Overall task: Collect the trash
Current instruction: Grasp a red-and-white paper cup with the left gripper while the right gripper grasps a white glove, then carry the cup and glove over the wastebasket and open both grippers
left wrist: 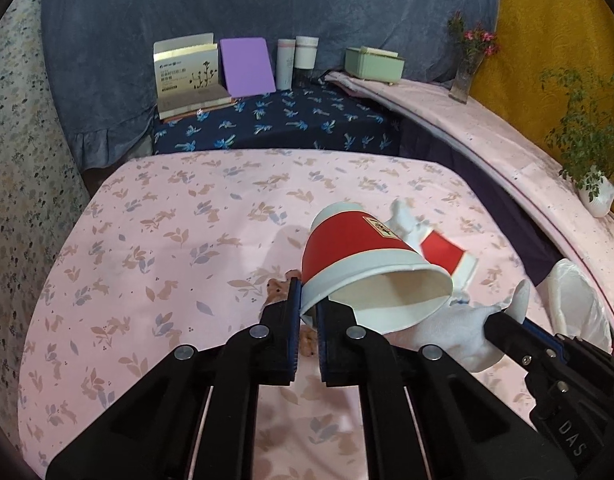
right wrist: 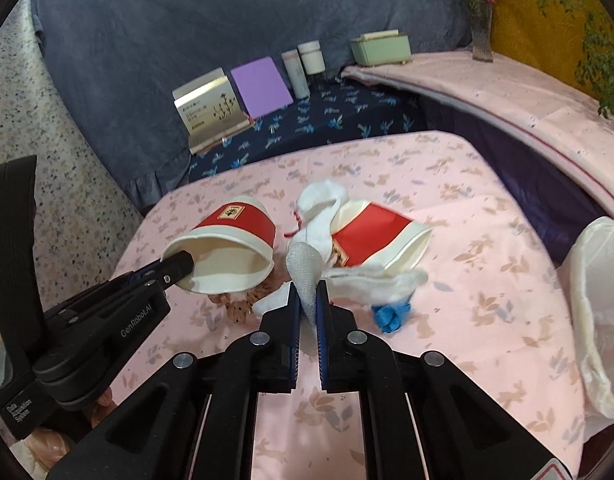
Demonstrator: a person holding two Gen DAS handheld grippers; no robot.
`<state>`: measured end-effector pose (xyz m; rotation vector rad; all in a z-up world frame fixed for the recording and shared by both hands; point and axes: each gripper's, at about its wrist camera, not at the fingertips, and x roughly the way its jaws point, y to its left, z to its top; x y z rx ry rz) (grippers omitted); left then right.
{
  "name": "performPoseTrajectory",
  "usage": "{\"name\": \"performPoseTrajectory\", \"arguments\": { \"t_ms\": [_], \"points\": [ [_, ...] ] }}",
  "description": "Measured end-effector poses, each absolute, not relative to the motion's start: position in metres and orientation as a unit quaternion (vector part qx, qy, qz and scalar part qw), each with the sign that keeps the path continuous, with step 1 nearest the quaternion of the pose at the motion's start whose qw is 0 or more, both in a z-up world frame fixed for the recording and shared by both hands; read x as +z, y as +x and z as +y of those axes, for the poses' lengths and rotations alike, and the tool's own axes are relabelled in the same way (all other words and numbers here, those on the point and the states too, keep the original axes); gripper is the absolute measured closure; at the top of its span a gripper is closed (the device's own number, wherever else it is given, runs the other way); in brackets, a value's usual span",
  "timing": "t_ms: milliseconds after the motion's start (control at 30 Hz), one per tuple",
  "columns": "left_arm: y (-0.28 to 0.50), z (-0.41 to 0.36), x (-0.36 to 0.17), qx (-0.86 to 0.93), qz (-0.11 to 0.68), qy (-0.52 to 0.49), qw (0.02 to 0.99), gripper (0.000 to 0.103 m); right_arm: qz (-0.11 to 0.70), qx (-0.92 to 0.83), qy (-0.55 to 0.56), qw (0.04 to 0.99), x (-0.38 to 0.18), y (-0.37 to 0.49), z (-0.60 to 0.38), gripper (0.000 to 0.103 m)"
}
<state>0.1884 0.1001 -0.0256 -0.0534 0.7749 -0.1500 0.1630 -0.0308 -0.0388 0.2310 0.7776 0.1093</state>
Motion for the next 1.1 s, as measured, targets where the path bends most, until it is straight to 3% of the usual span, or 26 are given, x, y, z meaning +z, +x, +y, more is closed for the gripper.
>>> {"name": "performPoseTrajectory", "arguments": {
  "t_ms": [533, 1100],
  "points": [
    [0.137, 0.005, 0.022, -0.151, 0.342, 0.006, 0.927, 0.096, 0.306, -0.028, 0.139, 0.941, 0.019, 0.091, -0.123, 0.096],
    [0.113, -0.119, 0.018, -0.25, 0.353, 0.047, 0.901, 0.096, 0.273, -0.16, 0.198, 0.928, 0.012, 0.024, -0.268, 0.096]
  ]
}}
